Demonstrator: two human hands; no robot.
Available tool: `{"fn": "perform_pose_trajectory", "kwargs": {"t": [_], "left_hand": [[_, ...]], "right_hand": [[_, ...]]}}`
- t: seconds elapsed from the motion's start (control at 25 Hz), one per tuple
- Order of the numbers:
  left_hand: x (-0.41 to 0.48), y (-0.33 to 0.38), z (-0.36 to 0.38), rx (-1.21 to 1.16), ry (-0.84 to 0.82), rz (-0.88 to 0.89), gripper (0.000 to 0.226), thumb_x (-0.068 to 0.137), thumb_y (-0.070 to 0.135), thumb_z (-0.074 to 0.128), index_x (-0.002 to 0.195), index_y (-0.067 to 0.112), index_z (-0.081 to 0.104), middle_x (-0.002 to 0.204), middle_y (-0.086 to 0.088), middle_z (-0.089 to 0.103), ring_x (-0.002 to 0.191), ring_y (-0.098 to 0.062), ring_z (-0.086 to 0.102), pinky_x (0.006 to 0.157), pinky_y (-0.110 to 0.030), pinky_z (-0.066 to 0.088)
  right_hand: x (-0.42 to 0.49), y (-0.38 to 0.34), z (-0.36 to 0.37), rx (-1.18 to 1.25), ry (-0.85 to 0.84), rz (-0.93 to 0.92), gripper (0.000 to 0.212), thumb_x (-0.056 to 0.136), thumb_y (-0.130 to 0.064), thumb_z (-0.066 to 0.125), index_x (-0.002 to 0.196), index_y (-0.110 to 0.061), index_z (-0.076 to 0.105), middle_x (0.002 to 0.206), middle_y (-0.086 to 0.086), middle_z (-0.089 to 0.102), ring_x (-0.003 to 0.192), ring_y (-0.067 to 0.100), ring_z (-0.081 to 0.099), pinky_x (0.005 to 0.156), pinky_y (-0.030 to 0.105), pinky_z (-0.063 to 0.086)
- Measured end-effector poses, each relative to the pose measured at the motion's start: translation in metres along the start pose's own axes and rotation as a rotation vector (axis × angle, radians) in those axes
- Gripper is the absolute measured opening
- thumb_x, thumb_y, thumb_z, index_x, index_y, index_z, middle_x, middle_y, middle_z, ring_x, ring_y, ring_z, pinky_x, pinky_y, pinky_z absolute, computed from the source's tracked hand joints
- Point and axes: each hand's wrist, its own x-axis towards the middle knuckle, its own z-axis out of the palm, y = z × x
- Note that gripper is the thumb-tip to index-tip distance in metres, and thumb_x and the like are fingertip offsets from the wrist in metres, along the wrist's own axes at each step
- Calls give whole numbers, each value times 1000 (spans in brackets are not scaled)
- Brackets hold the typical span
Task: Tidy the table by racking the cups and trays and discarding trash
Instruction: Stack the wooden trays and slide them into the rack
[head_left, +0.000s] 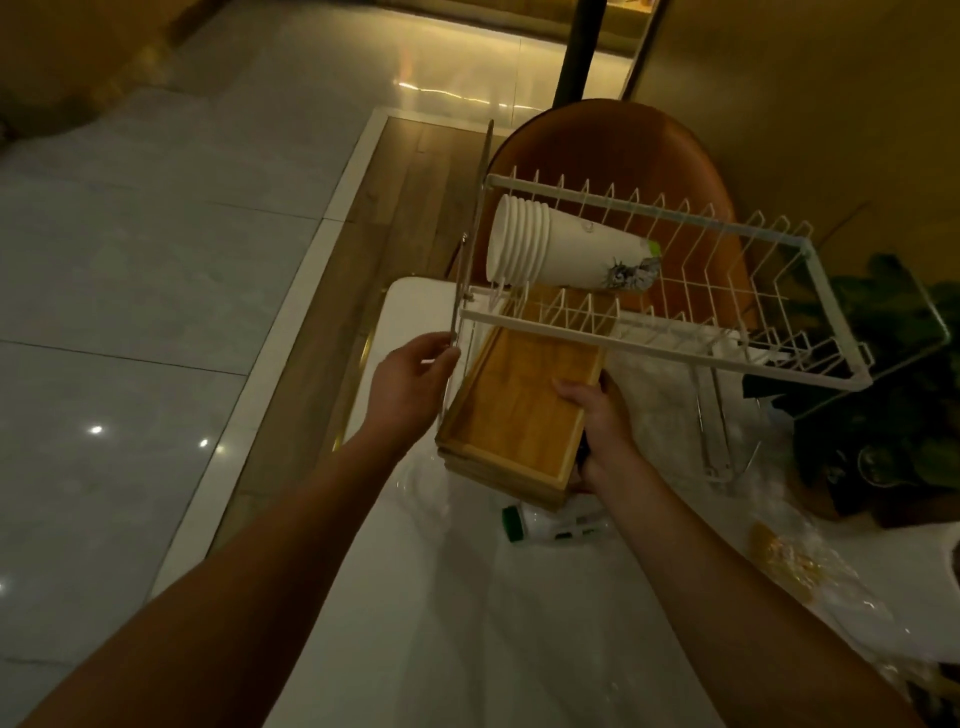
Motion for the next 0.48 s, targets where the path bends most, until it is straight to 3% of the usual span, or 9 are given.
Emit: {"fn": "perform_pose_trajectory", "kwargs": {"t": [0.16,0.28,0.4,0.48], "left_hand": [[6,-1,-3,31,-8,17,30,100,31,54,125,20,66,113,5,69,106,-16,65,96,-45,54],[3,-4,-2,-27,-26,-9,31,100,34,54,127,26,64,107,14,65,104,-12,64,95,-45,55],[-13,-17,1,-148,16,-88,39,97,39,57,134,30,56,115,9,63,110,-13,61,97,-43,53],[-35,-34,10,-219,63,-268,53,91,45,63,139,28,49,124,0,61,113,-19,60,99,-47,51]], "right_hand": [[18,-1,3,-9,-74,-29,59,71,-17,77,126,-27,60,119,11,70,106,37,67,83,62,55],[28,-4,4,3,-131,9,55,78,-14,72,131,-21,57,124,15,67,110,40,65,88,64,52],[32,-8,2,-19,-163,83,51,81,-17,70,131,-17,57,124,16,67,110,39,65,90,63,51],[33,-11,1,-33,-167,119,48,82,-18,70,129,-17,59,121,15,69,108,38,66,86,59,54]]}}
